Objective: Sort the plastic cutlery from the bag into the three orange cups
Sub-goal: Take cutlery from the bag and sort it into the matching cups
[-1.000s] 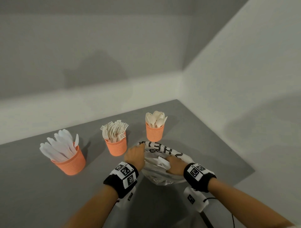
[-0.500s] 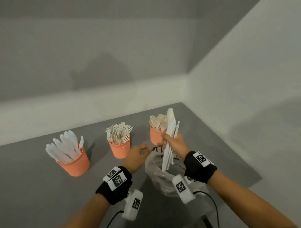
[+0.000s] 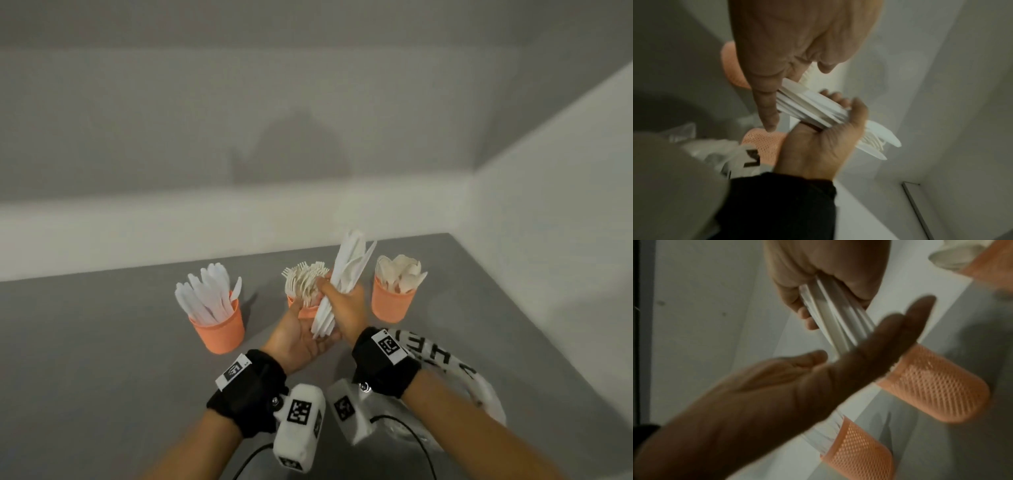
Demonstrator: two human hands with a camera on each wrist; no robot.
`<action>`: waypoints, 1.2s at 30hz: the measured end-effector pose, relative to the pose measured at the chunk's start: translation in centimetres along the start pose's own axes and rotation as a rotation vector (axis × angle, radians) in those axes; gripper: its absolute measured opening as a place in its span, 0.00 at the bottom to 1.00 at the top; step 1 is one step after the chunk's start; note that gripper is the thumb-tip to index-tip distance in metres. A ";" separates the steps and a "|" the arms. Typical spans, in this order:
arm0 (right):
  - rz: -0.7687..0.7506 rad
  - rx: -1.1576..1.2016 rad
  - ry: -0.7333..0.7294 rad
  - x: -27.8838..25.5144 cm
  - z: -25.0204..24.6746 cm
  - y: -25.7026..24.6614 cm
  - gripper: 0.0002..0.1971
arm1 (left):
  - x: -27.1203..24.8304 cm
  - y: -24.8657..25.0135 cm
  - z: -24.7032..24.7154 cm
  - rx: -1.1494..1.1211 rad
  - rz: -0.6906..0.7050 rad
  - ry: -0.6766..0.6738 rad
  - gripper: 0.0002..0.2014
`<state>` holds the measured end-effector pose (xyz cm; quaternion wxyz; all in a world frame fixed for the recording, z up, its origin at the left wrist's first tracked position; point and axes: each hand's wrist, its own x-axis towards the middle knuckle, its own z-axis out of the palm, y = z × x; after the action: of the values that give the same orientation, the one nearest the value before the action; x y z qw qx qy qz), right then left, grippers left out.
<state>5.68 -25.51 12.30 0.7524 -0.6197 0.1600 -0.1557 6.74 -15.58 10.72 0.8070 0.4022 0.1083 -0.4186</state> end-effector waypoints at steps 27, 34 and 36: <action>0.542 0.038 -0.759 -0.9 -0.8 2.4 0.10 | 1.0 4.1 -0.2 0.430 0.196 -0.047 0.16; 0.425 -0.020 -0.450 -1.5 0.6 2.6 0.07 | 1.3 4.3 -1.3 0.643 0.367 0.060 0.20; 0.327 -0.057 -0.327 -0.9 0.3 3.1 0.04 | 1.4 4.2 -1.7 0.662 0.475 0.182 0.20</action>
<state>5.10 -24.23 9.32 0.7656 -0.6237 0.1383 0.0754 11.05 -13.83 11.24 0.6953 0.6892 -0.0571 -0.1956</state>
